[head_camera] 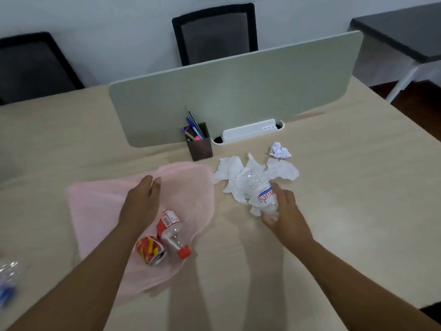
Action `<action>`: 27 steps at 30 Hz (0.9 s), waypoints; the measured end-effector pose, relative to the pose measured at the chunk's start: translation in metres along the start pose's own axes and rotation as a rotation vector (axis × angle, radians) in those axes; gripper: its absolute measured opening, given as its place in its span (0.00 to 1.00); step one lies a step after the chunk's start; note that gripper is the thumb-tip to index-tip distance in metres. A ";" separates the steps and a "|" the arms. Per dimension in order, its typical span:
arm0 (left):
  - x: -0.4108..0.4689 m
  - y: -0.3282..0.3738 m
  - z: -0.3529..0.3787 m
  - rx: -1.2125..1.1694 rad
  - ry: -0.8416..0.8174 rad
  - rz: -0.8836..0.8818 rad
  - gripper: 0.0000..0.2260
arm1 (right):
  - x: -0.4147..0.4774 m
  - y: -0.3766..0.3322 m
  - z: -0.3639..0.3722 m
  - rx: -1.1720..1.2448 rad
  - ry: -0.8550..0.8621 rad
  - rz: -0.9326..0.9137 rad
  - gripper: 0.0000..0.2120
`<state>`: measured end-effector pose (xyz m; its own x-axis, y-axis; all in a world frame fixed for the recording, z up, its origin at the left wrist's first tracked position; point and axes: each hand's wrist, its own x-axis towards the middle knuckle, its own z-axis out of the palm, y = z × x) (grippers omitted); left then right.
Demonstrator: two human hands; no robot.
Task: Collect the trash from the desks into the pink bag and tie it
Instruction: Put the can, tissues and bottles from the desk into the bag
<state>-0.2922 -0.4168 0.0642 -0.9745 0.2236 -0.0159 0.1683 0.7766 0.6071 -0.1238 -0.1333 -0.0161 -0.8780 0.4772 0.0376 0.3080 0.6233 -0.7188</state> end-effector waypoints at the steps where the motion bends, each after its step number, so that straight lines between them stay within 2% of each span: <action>1: 0.001 0.000 -0.007 -0.013 0.015 -0.010 0.16 | -0.004 -0.019 0.016 0.007 -0.063 -0.082 0.40; 4: -0.001 -0.005 -0.026 -0.029 0.043 -0.032 0.17 | -0.011 -0.080 0.065 0.018 -0.239 -0.182 0.39; 8: -0.006 -0.015 -0.047 -0.056 0.061 -0.059 0.17 | -0.001 -0.141 0.121 -0.042 -0.404 -0.129 0.38; 14: -0.009 -0.025 -0.059 -0.066 0.044 -0.066 0.18 | 0.026 -0.159 0.156 0.063 -0.385 -0.052 0.37; 16: -0.007 -0.026 -0.056 -0.077 0.031 -0.059 0.18 | 0.030 -0.150 0.150 0.068 -0.375 -0.050 0.34; 18: -0.005 -0.026 -0.053 -0.086 0.017 -0.043 0.17 | 0.032 -0.136 0.138 0.034 -0.295 -0.078 0.28; 21: -0.002 -0.025 -0.041 -0.088 -0.010 -0.016 0.15 | 0.040 -0.109 0.114 -0.141 -0.062 -0.136 0.16; 22: 0.000 -0.025 -0.037 -0.085 -0.016 -0.012 0.15 | 0.045 -0.096 0.106 -0.225 0.009 -0.149 0.16; 24: 0.003 -0.025 -0.028 -0.077 -0.023 -0.004 0.15 | 0.054 -0.068 0.092 -0.443 0.088 -0.127 0.26; 27: 0.007 -0.027 -0.017 -0.068 -0.030 -0.007 0.14 | 0.067 -0.026 0.080 -0.718 -0.007 0.035 0.41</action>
<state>-0.3059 -0.4459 0.0612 -0.9706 0.2368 -0.0433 0.1503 0.7366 0.6595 -0.2195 -0.1670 -0.0505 -0.8647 0.5020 0.0163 0.4990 0.8624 -0.0855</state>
